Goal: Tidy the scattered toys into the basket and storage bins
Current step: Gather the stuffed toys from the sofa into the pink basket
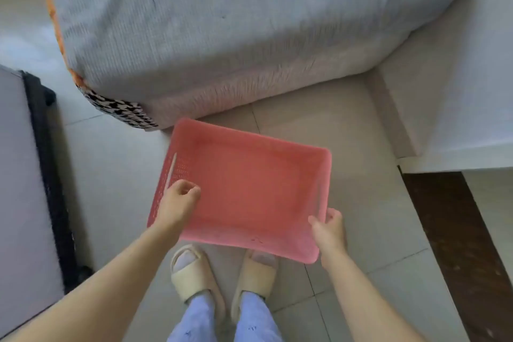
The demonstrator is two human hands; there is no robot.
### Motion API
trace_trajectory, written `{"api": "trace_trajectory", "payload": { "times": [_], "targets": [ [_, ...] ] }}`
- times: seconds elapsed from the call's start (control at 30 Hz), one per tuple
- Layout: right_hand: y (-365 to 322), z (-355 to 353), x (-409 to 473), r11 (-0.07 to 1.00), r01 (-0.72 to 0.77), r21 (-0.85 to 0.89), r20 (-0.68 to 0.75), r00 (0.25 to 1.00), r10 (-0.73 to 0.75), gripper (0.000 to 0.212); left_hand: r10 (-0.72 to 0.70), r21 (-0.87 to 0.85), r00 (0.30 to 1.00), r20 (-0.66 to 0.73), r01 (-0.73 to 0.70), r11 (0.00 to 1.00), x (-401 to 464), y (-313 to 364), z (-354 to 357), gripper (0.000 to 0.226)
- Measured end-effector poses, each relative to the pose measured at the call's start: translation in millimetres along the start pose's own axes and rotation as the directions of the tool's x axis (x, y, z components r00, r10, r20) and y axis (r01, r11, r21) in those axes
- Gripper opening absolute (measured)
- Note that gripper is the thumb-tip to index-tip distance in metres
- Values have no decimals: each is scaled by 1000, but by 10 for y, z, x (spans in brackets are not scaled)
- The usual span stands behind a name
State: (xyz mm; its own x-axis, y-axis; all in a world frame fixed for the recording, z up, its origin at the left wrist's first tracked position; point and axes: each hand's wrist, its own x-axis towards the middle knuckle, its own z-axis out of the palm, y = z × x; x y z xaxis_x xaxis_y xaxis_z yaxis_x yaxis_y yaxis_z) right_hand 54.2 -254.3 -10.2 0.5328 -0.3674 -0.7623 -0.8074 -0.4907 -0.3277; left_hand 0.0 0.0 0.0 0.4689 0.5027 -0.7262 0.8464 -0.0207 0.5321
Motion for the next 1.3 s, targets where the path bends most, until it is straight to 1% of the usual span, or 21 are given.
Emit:
{"api": "trace_trajectory", "payload": {
  "times": [0.07,0.1,0.2,0.33,0.4,0.47,0.57,0.67,0.7,0.73,0.83,0.87,0.93,0.97,1.0,1.07,1.1,1.17,1.2,1.23,1.3],
  "targets": [
    [195,147,243,993,-24,-115,-1,1000,24,62,14,-2,1000,-6,-14,1000,129,-159,113,12],
    [324,217,364,985,-37,-170,21,999,41,61,4,6,1000,11,-4,1000,171,-245,176,13],
    [509,283,507,963,-49,-264,45,997,63,45,-33,-6,999,36,33,999,193,-352,235,19],
    [471,236,573,939,7,-345,69,997,18,30,-39,-9,997,60,39,999,194,-364,281,16],
    [420,217,525,918,72,-391,136,991,-20,25,-40,-7,995,87,41,999,98,-317,327,16],
    [370,189,405,910,142,-390,182,980,-75,24,-39,-6,993,114,40,999,-41,-229,338,16],
    [231,112,77,871,235,-431,128,972,-198,17,-32,8,991,133,31,999,-291,-101,230,14],
    [-14,-136,-399,860,294,-418,69,954,-292,5,17,51,993,116,-23,998,-582,79,-4,10],
    [-138,-295,-588,848,325,-418,58,941,-333,4,37,61,994,101,-44,997,-722,210,-122,12],
    [-233,-439,-756,842,349,-412,52,931,-360,11,54,70,995,86,-60,996,-830,302,-214,14],
    [-470,-926,-1306,820,408,-403,47,903,-426,27,93,124,996,1,-92,988,-1232,584,-469,9],
    [-523,-1081,-1467,816,430,-386,44,892,-450,29,110,159,993,-44,-102,982,-1332,626,-518,18],
    [-616,-1416,-1808,795,476,-377,42,866,-498,29,69,204,980,-189,-29,978,-1609,757,-620,55],
    [-647,-1574,-1987,785,500,-364,39,851,-524,29,48,166,962,-270,-3,986,-1776,809,-659,72],
    [-676,-1715,-2149,784,526,-331,23,835,-550,30,35,84,938,-344,-6,996,-1936,865,-699,84],
    [-730,-1945,-2434,778,574,-256,-14,802,-597,30,-12,-141,889,-458,-59,988,-2210,989,-804,96],
    [-748,-2025,-2541,771,598,-219,-35,785,-618,28,-53,-264,865,-499,-93,960,-2307,1025,-865,99],
    [-783,-2138,-2719,757,635,-155,-62,758,-649,17,-142,-480,835,-532,-159,863,-2480,1124,-1011,101],
    [-809,-2173,-2782,750,648,-133,-71,749,-659,11,-159,-532,816,-556,-202,822,-2563,1167,-1081,100],
    [-843,-2189,-2823,744,659,-108,-87,740,-667,6,-149,-538,783,-604,-262,801,-2625,1208,-1131,97],
    [-973,-2176,-2917,721,691,-50,-116,713,-692,4,-85,-470,695,-714,-386,793,-2789,1320,-1267,88]
  ]
}}
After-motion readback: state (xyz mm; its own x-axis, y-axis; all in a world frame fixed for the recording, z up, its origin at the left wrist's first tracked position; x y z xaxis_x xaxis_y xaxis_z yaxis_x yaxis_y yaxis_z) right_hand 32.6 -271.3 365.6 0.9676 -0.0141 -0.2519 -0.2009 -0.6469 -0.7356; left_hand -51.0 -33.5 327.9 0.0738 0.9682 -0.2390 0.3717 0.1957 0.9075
